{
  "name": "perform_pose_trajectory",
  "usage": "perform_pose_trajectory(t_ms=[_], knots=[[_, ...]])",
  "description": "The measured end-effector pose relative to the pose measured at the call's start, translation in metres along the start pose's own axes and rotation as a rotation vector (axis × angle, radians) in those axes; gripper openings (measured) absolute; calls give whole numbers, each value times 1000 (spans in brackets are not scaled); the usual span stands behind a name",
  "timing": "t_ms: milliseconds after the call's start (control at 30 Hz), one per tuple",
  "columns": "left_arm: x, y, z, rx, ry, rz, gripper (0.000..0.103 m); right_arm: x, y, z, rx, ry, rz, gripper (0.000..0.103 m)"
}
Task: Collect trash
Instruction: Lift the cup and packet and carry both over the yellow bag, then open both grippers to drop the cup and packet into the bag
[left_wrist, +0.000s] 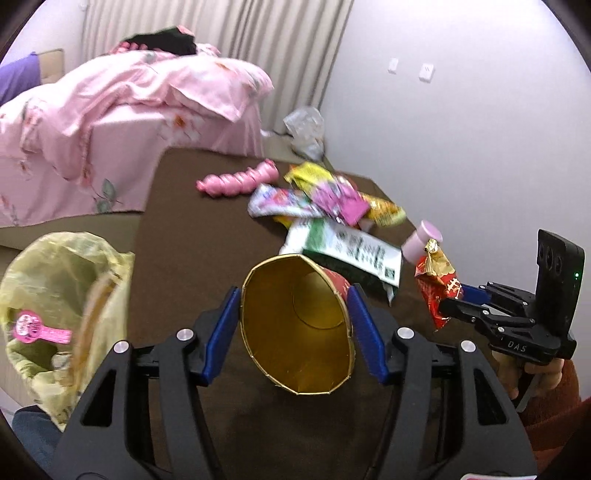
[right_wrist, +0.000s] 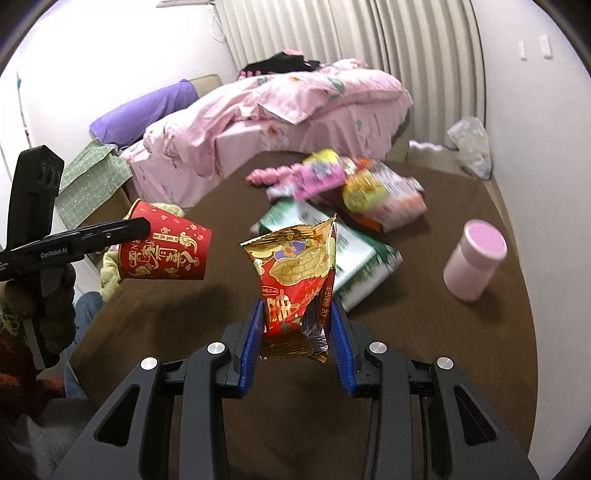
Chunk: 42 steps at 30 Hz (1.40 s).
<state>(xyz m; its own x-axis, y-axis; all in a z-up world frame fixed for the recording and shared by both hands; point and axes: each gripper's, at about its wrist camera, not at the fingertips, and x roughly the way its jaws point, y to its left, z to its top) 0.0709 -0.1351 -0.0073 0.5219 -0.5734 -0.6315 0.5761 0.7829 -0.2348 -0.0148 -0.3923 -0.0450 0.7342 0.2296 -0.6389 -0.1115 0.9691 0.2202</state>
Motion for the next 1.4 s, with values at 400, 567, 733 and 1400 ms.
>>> perform_pose_trajectory(t_ms=[400, 567, 733, 1400], knots=[[-71, 73, 11, -110, -174, 254, 56, 20, 74, 63, -179, -47, 115, 35], [-100, 118, 9, -172, -213, 391, 56, 43, 114, 82, -269, -41, 169, 34], [-118, 157, 1, -247, -220, 484, 56, 76, 146, 97, -294, -5, 248, 34], [-73, 236, -42, -362, -37, 466, 55, 206, 234, 133, -380, 191, 391, 34]])
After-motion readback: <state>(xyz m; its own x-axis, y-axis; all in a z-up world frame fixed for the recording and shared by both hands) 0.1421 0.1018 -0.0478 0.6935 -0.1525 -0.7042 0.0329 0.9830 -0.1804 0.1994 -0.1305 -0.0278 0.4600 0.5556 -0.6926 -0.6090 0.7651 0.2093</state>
